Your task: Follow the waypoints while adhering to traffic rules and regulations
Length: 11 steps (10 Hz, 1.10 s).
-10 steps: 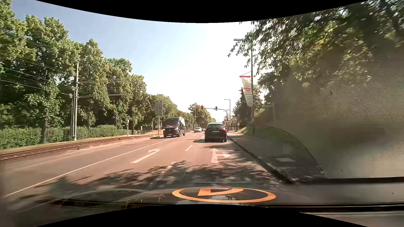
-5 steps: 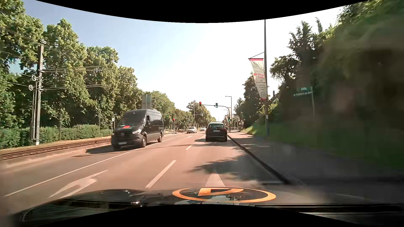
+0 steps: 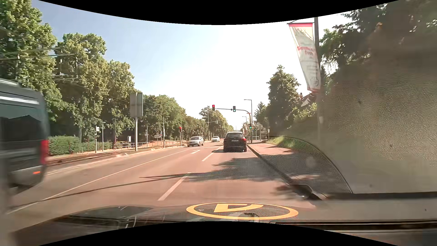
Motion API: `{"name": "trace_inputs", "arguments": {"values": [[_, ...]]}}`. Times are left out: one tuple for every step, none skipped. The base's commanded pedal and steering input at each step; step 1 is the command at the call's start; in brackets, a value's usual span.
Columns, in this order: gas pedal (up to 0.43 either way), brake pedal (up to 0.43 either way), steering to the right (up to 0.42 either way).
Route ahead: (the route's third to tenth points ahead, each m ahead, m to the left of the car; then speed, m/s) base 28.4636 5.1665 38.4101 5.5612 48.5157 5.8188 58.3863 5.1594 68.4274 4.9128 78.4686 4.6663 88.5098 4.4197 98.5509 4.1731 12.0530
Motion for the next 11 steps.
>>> {"name": "trace_inputs", "arguments": {"values": [[0.169,0.000,0.003],[0.157,0.000,0.004],[0.157,0.000,0.004],[0.138,0.000,0.003],[0.110,0.000,0.004],[0.110,0.000,0.004],[0.110,0.000,0.004],[0.110,0.000,0.004],[0.110,0.000,0.004],[0.118,0.000,0.005],[0.118,0.000,0.005]]}}
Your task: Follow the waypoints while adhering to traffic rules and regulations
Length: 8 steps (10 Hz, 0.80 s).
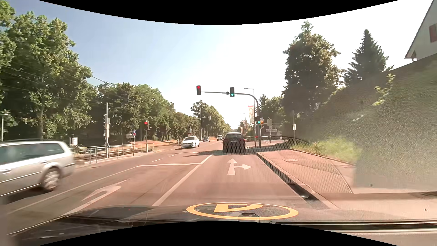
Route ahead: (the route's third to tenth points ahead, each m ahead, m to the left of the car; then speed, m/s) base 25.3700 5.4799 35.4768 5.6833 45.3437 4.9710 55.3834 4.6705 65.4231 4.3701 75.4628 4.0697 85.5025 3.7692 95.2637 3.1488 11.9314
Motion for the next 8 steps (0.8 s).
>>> {"name": "trace_inputs", "arguments": {"values": [[0.118,0.000,0.005],[0.118,0.000,0.005],[0.118,0.000,0.005],[0.118,0.000,0.005],[0.118,0.000,0.005],[0.118,0.000,0.001],[0.118,0.000,0.001],[0.118,0.000,0.001]]}}
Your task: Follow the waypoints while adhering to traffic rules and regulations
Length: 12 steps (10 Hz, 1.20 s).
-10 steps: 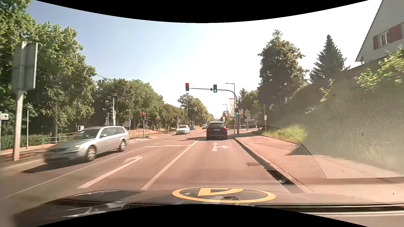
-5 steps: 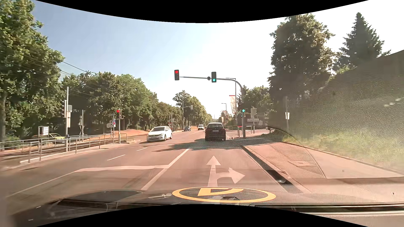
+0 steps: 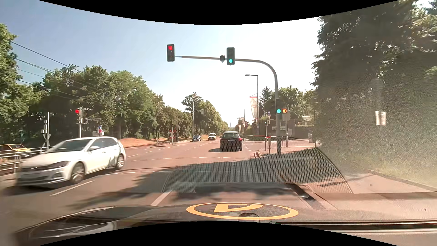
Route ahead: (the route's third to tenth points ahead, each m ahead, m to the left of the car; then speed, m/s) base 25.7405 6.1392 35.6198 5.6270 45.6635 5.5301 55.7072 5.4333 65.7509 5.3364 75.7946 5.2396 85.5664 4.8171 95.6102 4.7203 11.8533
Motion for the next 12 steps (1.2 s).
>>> {"name": "trace_inputs", "arguments": {"values": [[0.118,0.000,0.000],[0.118,0.000,0.000],[0.118,0.000,0.000],[0.130,0.000,0.000],[0.157,0.000,-0.003],[0.157,0.000,-0.007],[0.169,0.000,-0.008],[0.177,0.000,-0.009],[0.177,0.000,-0.009],[0.177,0.000,-0.008],[0.177,0.000,-0.006],[0.177,0.000,-0.005]]}}
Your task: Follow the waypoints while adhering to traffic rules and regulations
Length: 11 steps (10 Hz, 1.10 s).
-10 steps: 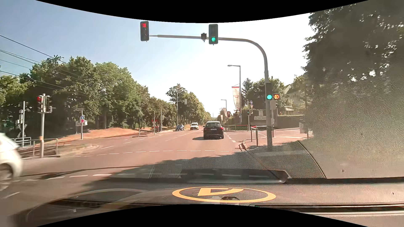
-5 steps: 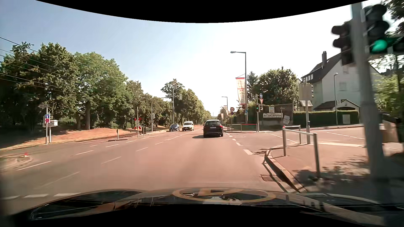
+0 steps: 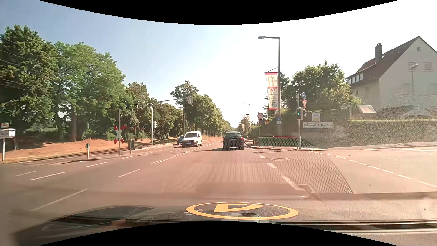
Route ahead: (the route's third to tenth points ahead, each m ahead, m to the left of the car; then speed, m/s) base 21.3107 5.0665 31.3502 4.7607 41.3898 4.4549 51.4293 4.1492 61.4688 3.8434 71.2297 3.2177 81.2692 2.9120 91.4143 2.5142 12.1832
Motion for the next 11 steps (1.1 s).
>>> {"name": "trace_inputs", "arguments": {"values": [[0.177,0.000,-0.005],[0.177,0.000,-0.005],[0.189,0.000,-0.004],[0.197,0.000,-0.004],[0.197,0.000,-0.004],[0.209,0.000,-0.002],[0.209,0.000,0.001],[0.220,0.000,0.003],[0.220,0.000,0.005],[0.220,0.000,0.005],[0.220,0.000,0.005]]}}
